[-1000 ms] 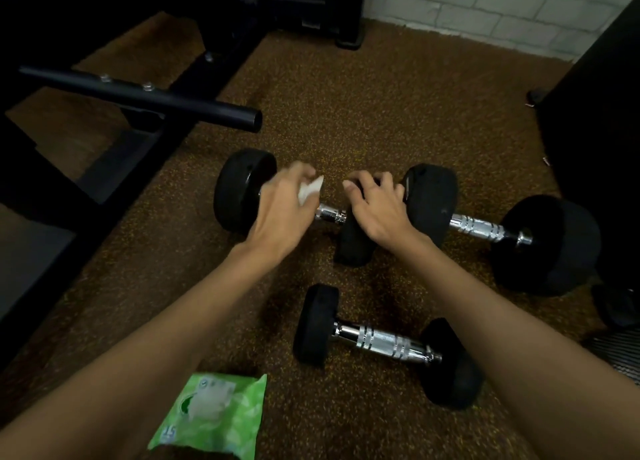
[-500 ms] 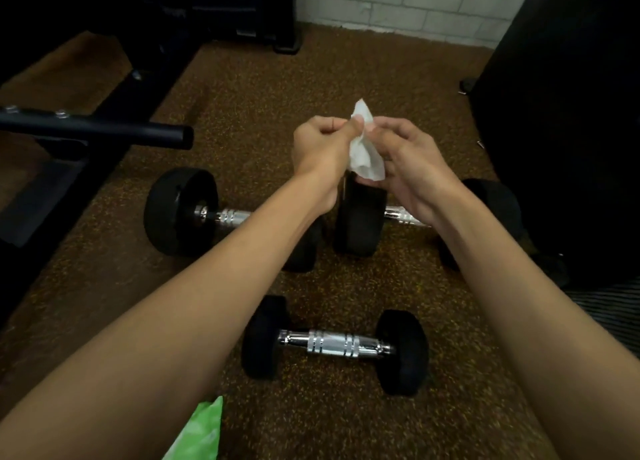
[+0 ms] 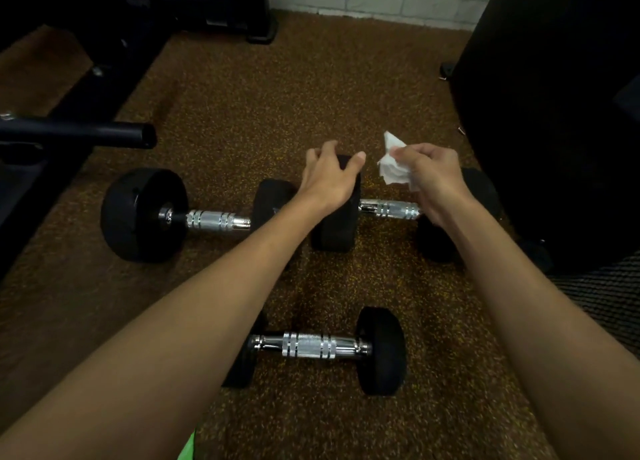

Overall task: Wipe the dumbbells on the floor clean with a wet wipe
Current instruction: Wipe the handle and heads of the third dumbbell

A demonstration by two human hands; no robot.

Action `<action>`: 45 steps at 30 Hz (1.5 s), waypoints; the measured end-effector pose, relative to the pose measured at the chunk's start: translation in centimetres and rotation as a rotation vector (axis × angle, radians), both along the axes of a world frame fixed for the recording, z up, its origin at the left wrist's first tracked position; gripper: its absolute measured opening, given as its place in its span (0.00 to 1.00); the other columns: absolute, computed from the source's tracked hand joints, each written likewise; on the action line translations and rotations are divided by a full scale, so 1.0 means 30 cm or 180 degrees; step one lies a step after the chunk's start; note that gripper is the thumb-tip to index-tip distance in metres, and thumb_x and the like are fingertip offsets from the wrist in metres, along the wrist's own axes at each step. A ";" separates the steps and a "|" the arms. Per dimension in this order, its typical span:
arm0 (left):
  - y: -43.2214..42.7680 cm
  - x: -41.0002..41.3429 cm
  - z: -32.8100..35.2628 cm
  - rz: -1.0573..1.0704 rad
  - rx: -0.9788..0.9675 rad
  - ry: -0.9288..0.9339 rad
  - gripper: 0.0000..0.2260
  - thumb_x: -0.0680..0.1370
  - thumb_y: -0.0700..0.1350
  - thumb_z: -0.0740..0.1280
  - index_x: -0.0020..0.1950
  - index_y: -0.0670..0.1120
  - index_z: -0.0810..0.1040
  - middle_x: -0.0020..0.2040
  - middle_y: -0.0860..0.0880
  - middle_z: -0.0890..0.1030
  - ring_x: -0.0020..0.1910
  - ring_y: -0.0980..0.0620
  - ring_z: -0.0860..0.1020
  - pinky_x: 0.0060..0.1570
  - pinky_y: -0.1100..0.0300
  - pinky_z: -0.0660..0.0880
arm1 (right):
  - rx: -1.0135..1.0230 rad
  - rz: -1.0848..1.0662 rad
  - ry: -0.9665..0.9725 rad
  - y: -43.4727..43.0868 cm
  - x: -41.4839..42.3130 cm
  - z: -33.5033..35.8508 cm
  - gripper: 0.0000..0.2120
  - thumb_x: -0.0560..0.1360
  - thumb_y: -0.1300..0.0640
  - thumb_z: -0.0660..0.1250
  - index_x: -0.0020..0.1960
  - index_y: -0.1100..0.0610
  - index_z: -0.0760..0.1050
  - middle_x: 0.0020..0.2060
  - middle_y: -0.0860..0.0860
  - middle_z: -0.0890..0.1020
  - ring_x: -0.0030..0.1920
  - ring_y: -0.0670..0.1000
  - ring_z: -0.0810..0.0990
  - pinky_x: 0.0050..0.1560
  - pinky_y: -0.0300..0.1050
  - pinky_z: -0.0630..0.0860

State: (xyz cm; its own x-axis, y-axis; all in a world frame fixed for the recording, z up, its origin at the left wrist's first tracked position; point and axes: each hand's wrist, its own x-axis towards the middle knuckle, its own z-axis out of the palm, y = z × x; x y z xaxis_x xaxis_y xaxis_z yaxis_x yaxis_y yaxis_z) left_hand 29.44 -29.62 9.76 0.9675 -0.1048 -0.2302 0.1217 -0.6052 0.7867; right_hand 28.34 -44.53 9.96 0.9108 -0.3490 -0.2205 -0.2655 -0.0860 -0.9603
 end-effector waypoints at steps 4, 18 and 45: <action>-0.030 -0.006 -0.086 -0.0147 0.0252 -0.0063 0.28 0.81 0.57 0.54 0.77 0.50 0.50 0.77 0.46 0.49 0.73 0.38 0.56 0.69 0.43 0.58 | -0.0983 0.0149 0.0065 -0.041 0.015 -0.063 0.06 0.73 0.60 0.69 0.48 0.52 0.78 0.49 0.52 0.82 0.48 0.51 0.82 0.48 0.45 0.80; -0.020 -0.004 -0.136 -0.0120 0.0240 -0.0422 0.27 0.80 0.58 0.55 0.77 0.52 0.53 0.75 0.47 0.51 0.72 0.38 0.57 0.69 0.46 0.57 | -0.3089 0.2000 0.0854 -0.065 0.141 -0.144 0.12 0.78 0.61 0.64 0.60 0.57 0.79 0.60 0.59 0.78 0.61 0.56 0.76 0.53 0.43 0.71; -0.019 0.002 -0.138 -0.0095 0.0191 -0.0401 0.27 0.80 0.58 0.55 0.77 0.52 0.53 0.75 0.47 0.51 0.72 0.39 0.58 0.69 0.46 0.57 | -0.3015 0.2358 0.0611 0.005 0.171 -0.145 0.08 0.77 0.59 0.63 0.53 0.58 0.77 0.57 0.60 0.78 0.56 0.58 0.77 0.48 0.43 0.69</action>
State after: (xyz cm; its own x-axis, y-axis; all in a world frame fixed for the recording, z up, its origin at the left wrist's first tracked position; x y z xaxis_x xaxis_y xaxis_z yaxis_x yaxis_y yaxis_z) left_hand 29.50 -30.19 5.63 0.9858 -0.1237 -0.1140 0.0055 -0.6534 0.7570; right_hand 33.46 -44.39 5.61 0.9383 0.1458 -0.3136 0.0144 -0.9225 -0.3858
